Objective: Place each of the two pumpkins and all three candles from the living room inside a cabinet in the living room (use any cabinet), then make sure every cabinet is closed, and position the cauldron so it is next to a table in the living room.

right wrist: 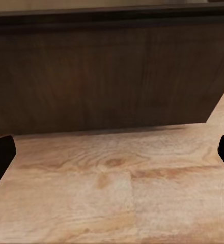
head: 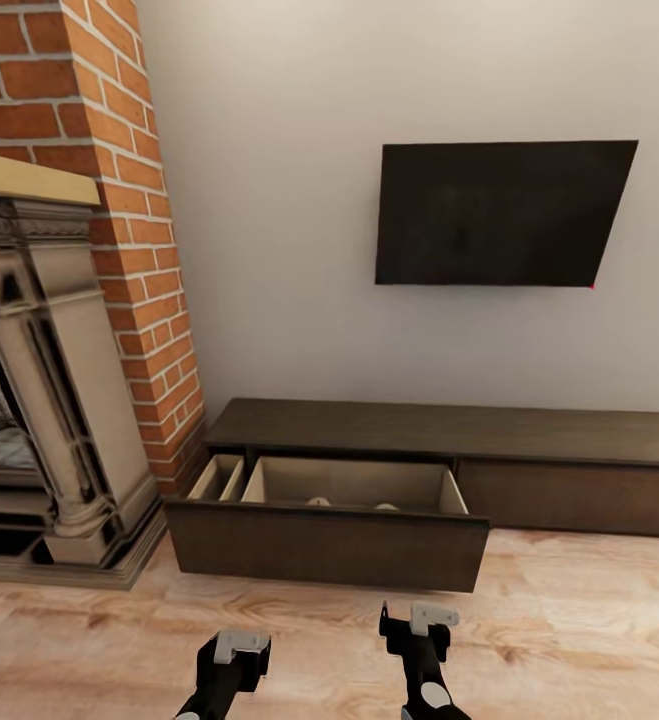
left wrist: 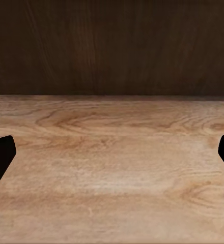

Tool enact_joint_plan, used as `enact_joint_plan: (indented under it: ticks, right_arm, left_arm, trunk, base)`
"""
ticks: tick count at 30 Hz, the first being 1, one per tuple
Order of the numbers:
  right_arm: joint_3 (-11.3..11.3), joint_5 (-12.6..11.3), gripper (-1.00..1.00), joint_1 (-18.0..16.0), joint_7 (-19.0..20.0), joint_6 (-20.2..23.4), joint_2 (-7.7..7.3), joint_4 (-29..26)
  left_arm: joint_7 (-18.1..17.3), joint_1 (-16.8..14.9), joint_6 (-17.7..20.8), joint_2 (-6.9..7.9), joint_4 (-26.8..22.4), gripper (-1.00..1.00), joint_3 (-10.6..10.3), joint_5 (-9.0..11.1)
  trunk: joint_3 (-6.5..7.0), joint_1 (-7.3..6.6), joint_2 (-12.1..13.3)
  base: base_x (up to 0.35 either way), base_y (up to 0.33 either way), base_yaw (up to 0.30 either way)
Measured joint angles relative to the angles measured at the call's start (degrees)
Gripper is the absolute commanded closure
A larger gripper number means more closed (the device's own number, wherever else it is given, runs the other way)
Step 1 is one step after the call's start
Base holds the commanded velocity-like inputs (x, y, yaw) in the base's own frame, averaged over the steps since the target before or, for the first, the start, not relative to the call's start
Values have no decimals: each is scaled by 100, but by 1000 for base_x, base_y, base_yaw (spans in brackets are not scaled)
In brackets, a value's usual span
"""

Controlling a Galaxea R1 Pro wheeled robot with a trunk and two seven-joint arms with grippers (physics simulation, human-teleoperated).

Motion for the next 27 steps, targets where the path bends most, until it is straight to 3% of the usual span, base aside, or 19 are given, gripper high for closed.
enact_joint_plan:
  ticks: [27]
  right_arm:
    - [31,63,-100,-3,54,73,-1,472]
  left_arm:
    - [-53,0,19,-6,9,-100,-1,-7]
  trunk:
    - [0,1,0]
  base:
    - [179,0,0]
